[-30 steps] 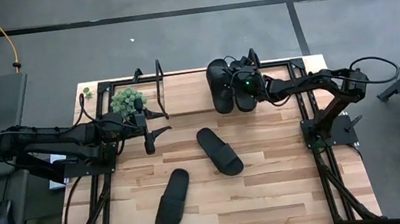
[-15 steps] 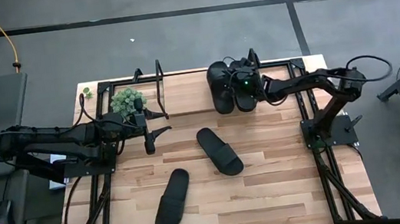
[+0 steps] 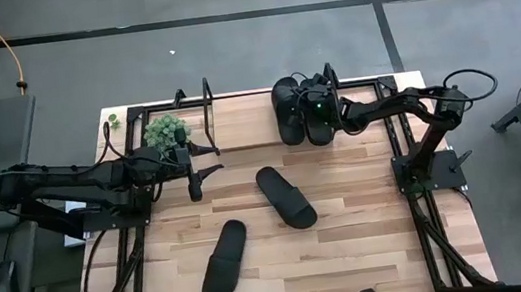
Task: Pick and place slides into the shelf
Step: Put the black slide on the shelf
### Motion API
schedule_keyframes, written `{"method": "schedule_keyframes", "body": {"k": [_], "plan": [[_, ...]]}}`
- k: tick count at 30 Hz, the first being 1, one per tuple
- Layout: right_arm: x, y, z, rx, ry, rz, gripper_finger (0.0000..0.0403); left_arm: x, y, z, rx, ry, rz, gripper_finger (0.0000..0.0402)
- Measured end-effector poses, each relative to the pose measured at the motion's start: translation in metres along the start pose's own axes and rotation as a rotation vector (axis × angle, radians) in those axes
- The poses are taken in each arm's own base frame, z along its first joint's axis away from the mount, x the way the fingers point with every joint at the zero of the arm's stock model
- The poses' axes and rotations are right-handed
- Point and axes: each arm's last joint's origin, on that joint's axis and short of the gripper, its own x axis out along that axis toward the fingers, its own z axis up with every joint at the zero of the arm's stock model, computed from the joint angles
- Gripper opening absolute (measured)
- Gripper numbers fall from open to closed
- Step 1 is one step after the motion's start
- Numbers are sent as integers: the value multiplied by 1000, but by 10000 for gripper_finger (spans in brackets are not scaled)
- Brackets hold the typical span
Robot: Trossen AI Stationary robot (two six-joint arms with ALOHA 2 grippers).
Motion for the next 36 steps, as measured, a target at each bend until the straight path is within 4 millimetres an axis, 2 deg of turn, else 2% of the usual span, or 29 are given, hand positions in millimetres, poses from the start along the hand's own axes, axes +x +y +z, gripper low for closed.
{"method": "schedule_keyframes", "body": {"k": [25, 36], "plan": [[0, 0, -4, -46, 43, 15, 0, 0, 0, 0, -1, 0, 0, 200], [0, 0, -5, -51, 60, 7, 37, 0, 0, 0, -1, -1, 0, 200]]}}
